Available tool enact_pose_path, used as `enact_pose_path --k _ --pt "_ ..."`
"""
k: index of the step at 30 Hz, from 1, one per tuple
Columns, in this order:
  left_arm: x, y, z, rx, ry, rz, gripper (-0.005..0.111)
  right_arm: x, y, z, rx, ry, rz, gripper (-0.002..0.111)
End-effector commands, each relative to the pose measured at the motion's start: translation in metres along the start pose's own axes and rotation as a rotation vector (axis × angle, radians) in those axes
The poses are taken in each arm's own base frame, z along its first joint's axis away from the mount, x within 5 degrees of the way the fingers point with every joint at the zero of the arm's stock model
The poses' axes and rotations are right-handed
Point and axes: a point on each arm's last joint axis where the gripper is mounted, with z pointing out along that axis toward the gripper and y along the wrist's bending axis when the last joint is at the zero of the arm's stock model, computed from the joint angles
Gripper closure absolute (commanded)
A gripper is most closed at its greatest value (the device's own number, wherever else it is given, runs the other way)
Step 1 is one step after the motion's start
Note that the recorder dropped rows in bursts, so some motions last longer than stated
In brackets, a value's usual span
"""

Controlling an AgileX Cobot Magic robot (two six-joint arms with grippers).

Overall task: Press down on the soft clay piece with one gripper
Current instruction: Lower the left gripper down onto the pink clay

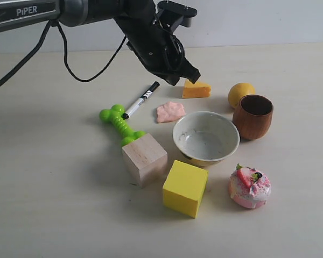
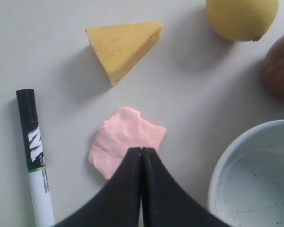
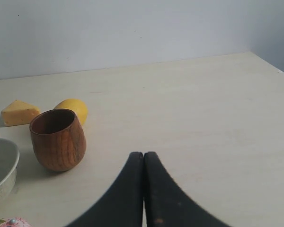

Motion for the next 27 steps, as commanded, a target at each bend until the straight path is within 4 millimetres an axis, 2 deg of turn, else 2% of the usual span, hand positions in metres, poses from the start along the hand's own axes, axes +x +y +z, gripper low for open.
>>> enact_pose_path --k 1,6,16,27 --pt "0.0 -0.009 0.013 0.007 0.003 0.015 0.107 0.001 0.0 0.0 -0.002 -0.008 -0.003 0.108" --pt "-0.005 -0.014 0.026 0.005 0.0 0.022 0.107 0.001 0.0 0.0 -0.002 -0.008 -0.003 0.108" --pt "-0.01 -0.004 0.044 -0.058 0.037 0.006 0.107 0.001 0.0 0.0 -0.002 -0.008 -0.003 0.108" --pt "-0.009 0.016 0.043 -0.091 0.034 -0.008 0.107 0.001 0.0 0.0 -0.002 -0.008 -0.003 0.108"
